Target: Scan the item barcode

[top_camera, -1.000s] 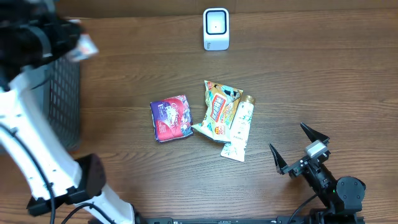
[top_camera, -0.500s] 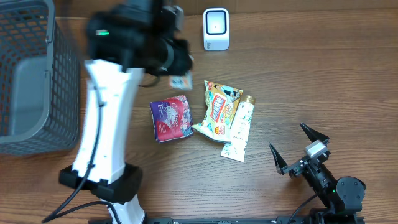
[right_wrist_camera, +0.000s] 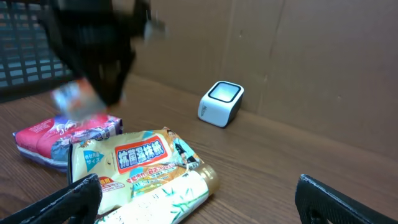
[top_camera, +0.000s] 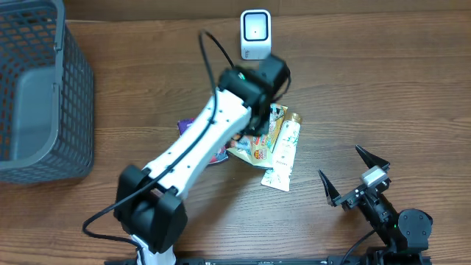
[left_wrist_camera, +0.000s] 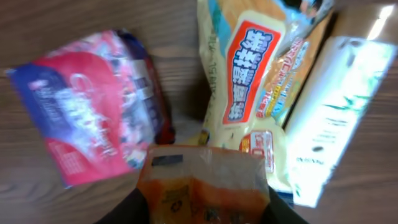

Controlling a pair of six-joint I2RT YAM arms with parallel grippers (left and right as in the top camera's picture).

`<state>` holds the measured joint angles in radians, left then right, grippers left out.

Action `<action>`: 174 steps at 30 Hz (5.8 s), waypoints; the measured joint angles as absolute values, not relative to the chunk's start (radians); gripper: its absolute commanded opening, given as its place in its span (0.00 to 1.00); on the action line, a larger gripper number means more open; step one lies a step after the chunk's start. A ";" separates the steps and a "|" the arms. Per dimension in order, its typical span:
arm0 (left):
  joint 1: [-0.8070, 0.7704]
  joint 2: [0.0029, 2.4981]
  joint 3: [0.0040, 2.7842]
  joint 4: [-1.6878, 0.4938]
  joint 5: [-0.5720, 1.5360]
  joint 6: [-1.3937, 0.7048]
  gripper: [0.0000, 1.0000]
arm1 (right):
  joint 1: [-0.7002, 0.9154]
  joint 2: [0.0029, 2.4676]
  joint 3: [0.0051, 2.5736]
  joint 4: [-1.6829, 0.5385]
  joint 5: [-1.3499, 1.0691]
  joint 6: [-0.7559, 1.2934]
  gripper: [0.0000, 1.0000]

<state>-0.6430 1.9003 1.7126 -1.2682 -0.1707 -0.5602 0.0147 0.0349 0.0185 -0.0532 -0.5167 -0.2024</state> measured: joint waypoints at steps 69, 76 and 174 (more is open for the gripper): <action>-0.279 1.701 2.787 -1.690 -0.622 -0.484 1.00 | 0.015 1.201 1.273 -1.365 -0.521 0.010 1.00; -0.279 1.699 2.787 -1.559 -0.738 -0.491 1.00 | 0.023 1.358 1.327 -1.302 -0.604 -0.210 1.00; -0.109 1.903 2.782 -1.687 -0.504 -0.502 1.00 | 0.582 2.052 1.543 -1.020 -0.076 -0.158 0.66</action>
